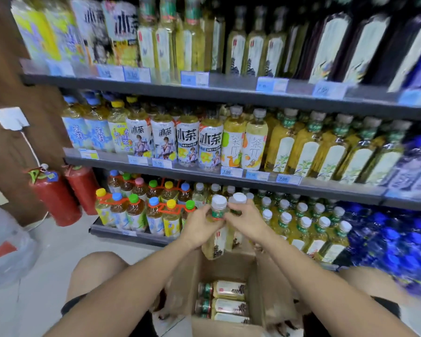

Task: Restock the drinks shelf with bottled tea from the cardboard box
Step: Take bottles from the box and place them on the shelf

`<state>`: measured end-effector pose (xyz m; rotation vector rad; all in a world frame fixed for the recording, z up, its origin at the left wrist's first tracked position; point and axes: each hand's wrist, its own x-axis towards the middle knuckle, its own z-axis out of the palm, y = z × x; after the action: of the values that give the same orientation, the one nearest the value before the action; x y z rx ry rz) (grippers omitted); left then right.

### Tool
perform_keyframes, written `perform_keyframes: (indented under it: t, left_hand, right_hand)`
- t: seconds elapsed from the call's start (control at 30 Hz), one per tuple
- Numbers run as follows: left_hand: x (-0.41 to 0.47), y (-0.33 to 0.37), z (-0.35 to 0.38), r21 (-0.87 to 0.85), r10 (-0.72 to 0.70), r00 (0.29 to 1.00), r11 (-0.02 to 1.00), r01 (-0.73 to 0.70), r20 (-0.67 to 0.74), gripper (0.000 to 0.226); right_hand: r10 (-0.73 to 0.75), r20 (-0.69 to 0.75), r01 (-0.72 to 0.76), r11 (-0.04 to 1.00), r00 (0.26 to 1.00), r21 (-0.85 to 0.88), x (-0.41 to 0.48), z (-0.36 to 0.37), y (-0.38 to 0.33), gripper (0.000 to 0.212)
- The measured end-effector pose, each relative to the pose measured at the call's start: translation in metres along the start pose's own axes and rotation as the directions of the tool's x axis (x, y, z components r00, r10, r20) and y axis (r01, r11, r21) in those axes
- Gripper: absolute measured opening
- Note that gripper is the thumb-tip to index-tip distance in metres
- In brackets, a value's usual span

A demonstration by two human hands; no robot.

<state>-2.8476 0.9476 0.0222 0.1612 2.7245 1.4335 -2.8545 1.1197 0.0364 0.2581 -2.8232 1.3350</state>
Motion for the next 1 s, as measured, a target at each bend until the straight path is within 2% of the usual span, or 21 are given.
perform_keyframes:
  t: [0.1, 0.17, 0.33, 0.43, 0.57, 0.67, 0.83, 1.0]
  left_hand:
    - [0.011, 0.049, -0.033, 0.032, 0.08, 0.997, 0.996, -0.079, -0.002, 0.045]
    - [0.017, 0.087, -0.058, 0.054, 0.145, 0.989, 0.988, -0.145, 0.003, 0.047]
    - [0.038, 0.188, -0.125, 0.111, 0.36, 0.93, 0.93, -0.351, -0.074, 0.045]
    - [0.051, 0.246, -0.162, 0.107, 0.458, 0.881, 0.888, -0.448, -0.12, 0.045]
    - [0.078, 0.305, -0.195, 0.091, 0.542, 0.821, 0.84, -0.534, -0.179, 0.052]
    - [0.107, 0.335, -0.208, 0.116, 0.562, 0.802, 0.827, -0.55, -0.204, 0.053]
    - [0.167, 0.348, -0.213, 0.111, 0.537, 0.82, 0.843, -0.526, -0.199, 0.042]
    - [0.219, 0.34, -0.2, -0.019, 0.422, 0.9, 0.904, -0.426, -0.106, 0.037]
  right_hand:
    - [-0.074, -0.013, 0.071, 0.983, 0.997, -0.172, 0.007, -0.048, -0.035, 0.037]
    - [-0.128, -0.065, 0.111, 0.967, 0.99, -0.228, 0.014, -0.081, -0.058, 0.042]
    - [-0.367, -0.172, 0.282, 0.881, 0.914, -0.38, 0.034, -0.165, -0.132, 0.04]
    - [-0.471, -0.272, 0.296, 0.815, 0.839, -0.499, 0.045, -0.216, -0.175, 0.044]
    - [-0.602, -0.41, 0.347, 0.765, 0.685, -0.543, 0.069, -0.263, -0.213, 0.043]
    - [-0.623, -0.456, 0.34, 0.756, 0.635, -0.559, 0.094, -0.287, -0.227, 0.049]
    - [-0.558, -0.515, 0.257, 0.8, 0.651, -0.542, 0.147, -0.302, -0.223, 0.045]
    - [-0.381, -0.488, 0.046, 0.822, 0.785, -0.567, 0.195, -0.302, -0.212, 0.043]
